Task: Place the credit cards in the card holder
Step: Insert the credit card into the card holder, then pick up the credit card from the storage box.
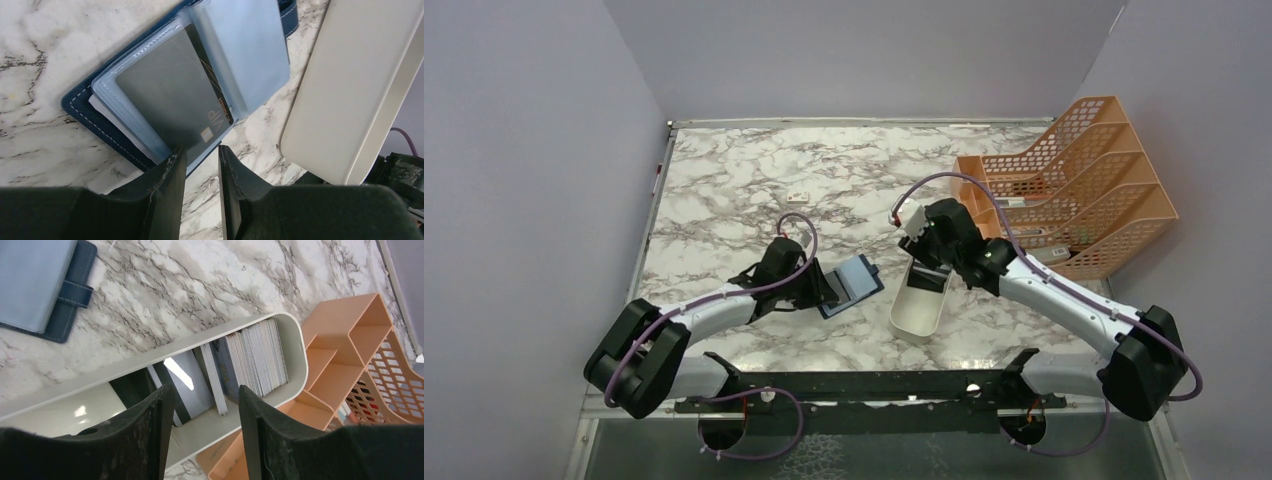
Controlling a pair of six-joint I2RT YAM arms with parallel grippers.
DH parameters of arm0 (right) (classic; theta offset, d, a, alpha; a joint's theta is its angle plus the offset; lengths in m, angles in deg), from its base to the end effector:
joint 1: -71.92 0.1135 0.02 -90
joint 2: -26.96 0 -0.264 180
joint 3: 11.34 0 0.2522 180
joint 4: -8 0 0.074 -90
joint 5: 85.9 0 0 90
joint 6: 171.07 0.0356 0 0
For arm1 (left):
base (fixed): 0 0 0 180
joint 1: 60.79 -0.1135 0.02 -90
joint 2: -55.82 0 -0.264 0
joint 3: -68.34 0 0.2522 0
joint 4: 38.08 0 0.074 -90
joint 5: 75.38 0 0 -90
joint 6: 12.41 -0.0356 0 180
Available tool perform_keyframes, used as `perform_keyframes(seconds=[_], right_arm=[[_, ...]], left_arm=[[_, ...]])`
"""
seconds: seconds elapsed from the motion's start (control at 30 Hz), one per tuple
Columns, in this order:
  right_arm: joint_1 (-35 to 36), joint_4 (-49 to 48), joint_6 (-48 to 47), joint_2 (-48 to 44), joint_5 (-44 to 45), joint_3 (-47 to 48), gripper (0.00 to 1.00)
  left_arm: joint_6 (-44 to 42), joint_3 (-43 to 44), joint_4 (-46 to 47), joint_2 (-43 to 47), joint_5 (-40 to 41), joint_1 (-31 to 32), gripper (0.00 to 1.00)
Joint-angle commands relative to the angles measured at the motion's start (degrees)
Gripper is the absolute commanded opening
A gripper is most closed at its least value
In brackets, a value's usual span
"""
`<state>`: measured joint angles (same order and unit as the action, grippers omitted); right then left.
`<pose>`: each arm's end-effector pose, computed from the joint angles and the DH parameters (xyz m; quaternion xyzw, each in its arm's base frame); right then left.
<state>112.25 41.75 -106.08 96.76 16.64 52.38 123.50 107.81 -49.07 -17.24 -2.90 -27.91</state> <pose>0.2056 0.1644 0.2649 -0.4470 0.7828 -0.0419 0.4309 0.1874 -0.1339 0.1507 -0.0450 0.9125 -0.3507 0.2057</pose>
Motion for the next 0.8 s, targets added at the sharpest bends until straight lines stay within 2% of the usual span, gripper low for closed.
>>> perform_keyframes(seconds=[0.0, 0.17, 0.3, 0.47, 0.6, 0.77], right_arm=[[-1.91, -0.68, -5.44, 2.53, 1.77, -1.29, 0.53], [-4.93, -6.25, -9.35, 5.42, 5.35, -2.98, 0.51], [-6.68, -6.98, -9.59, 7.98, 5.73, -3.01, 0.57], [-7.11, -9.29, -10.61, 10.67, 6.01, -3.64, 0.58], [-7.11, -9.91, -10.01, 11.39, 3.07, -3.87, 0.57], [-7.11, -12.38, -11.03, 12.54, 4.9, -4.51, 0.57]], left_arm=[[0.21, -0.4, 0.73, -0.81, 1.48, 0.4, 0.32], [-0.27, -0.52, -2.32, -1.56, 5.83, 0.26, 0.32], [-1.0, 0.02, -5.53, -0.49, 9.18, -0.16, 0.32], [-2.66, 1.28, -9.7, 2.11, 13.21, -1.61, 0.32], [-3.77, 1.61, -11.21, 3.69, 13.7, -3.42, 0.32], [-4.34, 1.54, -12.25, 5.4, 13.39, -5.09, 0.32]])
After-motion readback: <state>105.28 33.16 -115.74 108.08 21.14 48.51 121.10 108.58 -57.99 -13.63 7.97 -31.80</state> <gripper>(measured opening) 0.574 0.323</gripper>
